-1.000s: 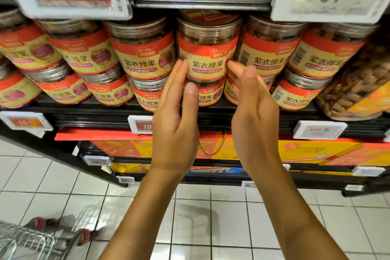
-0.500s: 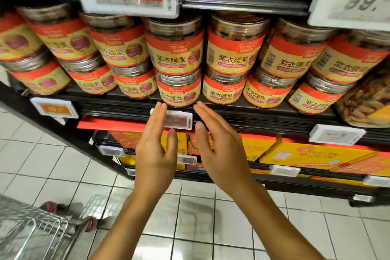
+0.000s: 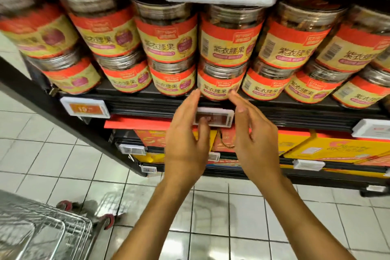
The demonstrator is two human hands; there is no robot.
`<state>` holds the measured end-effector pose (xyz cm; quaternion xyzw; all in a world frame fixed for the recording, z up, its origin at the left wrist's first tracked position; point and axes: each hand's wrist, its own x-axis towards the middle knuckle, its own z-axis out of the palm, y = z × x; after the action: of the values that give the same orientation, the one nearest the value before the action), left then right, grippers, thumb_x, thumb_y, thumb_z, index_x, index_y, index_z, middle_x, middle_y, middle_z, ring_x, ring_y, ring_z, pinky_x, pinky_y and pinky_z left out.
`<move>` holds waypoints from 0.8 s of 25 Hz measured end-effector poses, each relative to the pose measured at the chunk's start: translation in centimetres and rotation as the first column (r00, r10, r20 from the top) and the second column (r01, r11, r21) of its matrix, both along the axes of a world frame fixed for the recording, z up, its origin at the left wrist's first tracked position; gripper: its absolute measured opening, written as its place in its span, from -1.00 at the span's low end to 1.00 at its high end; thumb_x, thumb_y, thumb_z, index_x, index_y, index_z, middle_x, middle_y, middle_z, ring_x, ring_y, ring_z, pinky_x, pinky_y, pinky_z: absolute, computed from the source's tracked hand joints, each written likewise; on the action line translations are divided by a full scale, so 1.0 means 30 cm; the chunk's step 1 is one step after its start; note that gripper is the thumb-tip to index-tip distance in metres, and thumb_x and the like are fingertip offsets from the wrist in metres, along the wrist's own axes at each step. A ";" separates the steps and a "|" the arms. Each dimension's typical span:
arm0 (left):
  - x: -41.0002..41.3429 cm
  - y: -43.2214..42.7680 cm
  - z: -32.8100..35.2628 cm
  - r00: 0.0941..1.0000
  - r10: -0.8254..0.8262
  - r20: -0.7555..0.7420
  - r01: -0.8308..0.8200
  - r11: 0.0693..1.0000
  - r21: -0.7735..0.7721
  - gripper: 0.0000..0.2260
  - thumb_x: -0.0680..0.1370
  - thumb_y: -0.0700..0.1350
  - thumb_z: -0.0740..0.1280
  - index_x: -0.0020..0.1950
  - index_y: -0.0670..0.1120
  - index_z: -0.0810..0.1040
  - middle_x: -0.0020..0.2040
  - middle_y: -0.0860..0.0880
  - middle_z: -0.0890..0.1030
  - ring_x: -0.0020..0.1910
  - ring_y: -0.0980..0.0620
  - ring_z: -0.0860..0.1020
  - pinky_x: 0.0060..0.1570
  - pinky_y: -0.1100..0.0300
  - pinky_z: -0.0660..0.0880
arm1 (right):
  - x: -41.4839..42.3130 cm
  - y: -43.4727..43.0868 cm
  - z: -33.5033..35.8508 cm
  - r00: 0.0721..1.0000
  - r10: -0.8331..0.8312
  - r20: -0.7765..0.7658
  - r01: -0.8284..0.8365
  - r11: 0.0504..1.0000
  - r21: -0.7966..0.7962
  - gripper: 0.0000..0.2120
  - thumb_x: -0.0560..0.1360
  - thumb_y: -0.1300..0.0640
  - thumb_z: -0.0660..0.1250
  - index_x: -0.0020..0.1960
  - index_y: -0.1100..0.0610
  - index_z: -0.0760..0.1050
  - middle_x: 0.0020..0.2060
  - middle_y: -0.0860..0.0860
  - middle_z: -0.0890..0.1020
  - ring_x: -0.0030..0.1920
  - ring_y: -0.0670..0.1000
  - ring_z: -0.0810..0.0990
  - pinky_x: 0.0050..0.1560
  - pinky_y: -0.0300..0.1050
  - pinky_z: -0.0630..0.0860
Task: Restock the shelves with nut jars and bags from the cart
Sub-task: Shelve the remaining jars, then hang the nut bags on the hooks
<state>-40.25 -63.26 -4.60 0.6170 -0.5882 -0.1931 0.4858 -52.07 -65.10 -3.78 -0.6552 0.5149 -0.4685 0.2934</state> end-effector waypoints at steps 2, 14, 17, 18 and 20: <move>0.081 0.016 0.002 0.993 0.120 0.000 -0.120 0.992 -0.030 -0.56 0.51 -0.24 0.19 0.41 -0.21 0.36 0.34 0.02 0.39 0.34 0.20 0.31 0.34 0.42 0.20 | 0.066 0.023 0.011 0.997 0.060 0.039 -0.059 0.998 -0.015 -0.61 0.59 0.03 0.07 0.26 0.19 0.49 0.20 -0.04 0.54 0.24 -0.22 0.44 0.19 -0.48 0.32; 0.200 -0.042 0.018 0.999 -0.025 0.030 0.025 1.000 -0.013 -0.54 0.52 -0.32 0.23 0.43 -0.16 0.33 0.43 -0.11 0.34 0.37 0.22 0.23 0.29 0.58 0.10 | 0.262 -0.045 0.010 0.997 0.017 0.081 -0.028 0.991 0.135 -0.49 0.55 -0.12 -0.03 0.36 0.09 0.39 0.30 -0.08 0.48 0.34 -0.19 0.37 0.37 -0.30 0.27; 0.300 0.009 0.005 0.981 0.194 -0.007 -0.194 0.979 -0.057 -0.56 0.51 -0.29 0.19 0.41 -0.20 0.36 0.40 -0.14 0.39 0.33 0.27 0.28 0.26 0.58 0.14 | 0.329 -0.015 0.021 0.989 0.083 0.125 -0.095 0.991 0.096 -0.50 0.54 -0.12 -0.02 0.31 0.10 0.45 0.19 -0.16 0.50 0.27 -0.23 0.43 0.29 -0.35 0.33; 0.334 0.014 0.005 0.973 0.229 0.003 -0.229 0.973 -0.032 -0.53 0.51 -0.30 0.19 0.43 -0.19 0.32 0.43 -0.14 0.36 0.35 0.29 0.25 0.24 0.61 0.10 | 0.362 -0.016 0.027 0.982 0.135 0.132 -0.148 0.984 0.095 -0.53 0.57 -0.08 0.00 0.32 0.12 0.44 0.21 -0.17 0.48 0.28 -0.27 0.40 0.28 -0.42 0.30; 0.387 -0.004 0.009 0.977 0.211 0.033 -0.212 0.977 0.029 -0.48 0.51 -0.34 0.21 0.47 -0.18 0.24 0.48 -0.13 0.27 0.42 0.21 0.19 0.27 0.62 0.03 | 0.434 -0.039 0.040 0.971 0.197 0.134 -0.210 0.973 0.095 -0.56 0.59 0.00 0.01 0.34 0.17 0.41 0.27 -0.13 0.45 0.30 -0.31 0.33 0.29 -0.50 0.22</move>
<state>-28.63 -63.38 -4.33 0.6866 -0.5234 -0.1404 0.4847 -39.05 -66.28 -2.58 -0.6574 0.4506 -0.4467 0.4065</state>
